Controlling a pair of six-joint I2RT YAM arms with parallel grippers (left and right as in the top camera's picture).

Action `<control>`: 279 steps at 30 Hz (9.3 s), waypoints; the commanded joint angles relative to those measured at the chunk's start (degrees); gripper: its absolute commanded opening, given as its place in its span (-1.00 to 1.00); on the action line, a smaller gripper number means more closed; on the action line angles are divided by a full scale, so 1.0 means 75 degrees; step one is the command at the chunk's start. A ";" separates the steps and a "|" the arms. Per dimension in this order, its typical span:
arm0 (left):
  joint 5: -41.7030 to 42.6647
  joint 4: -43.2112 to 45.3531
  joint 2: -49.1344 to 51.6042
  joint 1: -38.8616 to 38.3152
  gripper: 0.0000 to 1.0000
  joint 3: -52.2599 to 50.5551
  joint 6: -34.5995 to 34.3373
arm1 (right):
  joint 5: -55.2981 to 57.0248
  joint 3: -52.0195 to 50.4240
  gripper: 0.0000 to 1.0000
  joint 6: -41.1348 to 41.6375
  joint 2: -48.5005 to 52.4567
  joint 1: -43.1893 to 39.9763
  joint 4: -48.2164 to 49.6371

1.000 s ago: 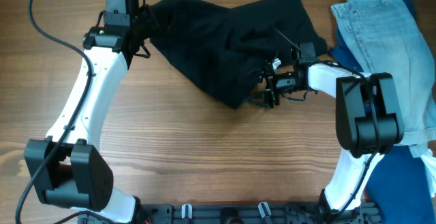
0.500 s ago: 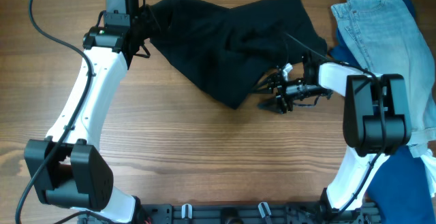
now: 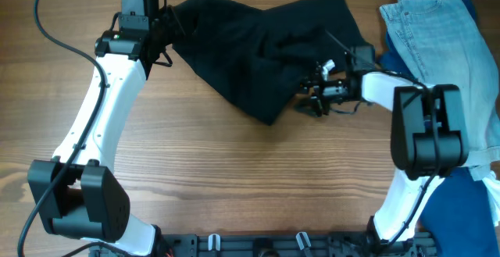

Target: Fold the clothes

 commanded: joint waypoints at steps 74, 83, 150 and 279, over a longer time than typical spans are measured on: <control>0.0064 0.0289 -0.0256 -0.0009 0.93 0.0134 0.0143 | 0.7536 0.0242 0.99 -0.2334 0.0096 -0.1256 0.1883; 0.0090 0.0286 -0.0256 -0.0009 -0.92 0.0134 -0.0067 | 0.8431 0.1466 1.00 -0.3789 -0.1236 -0.1256 0.1262; -0.0023 0.0015 -0.0254 -0.0015 0.99 0.0134 -0.0082 | 1.1051 0.1737 1.00 -0.3759 -0.3060 -0.1256 0.2704; 0.0251 -0.1772 0.0283 0.0609 0.02 -0.0201 -0.0309 | 0.5712 0.1632 -0.92 -0.4605 -0.3969 0.2629 -0.3177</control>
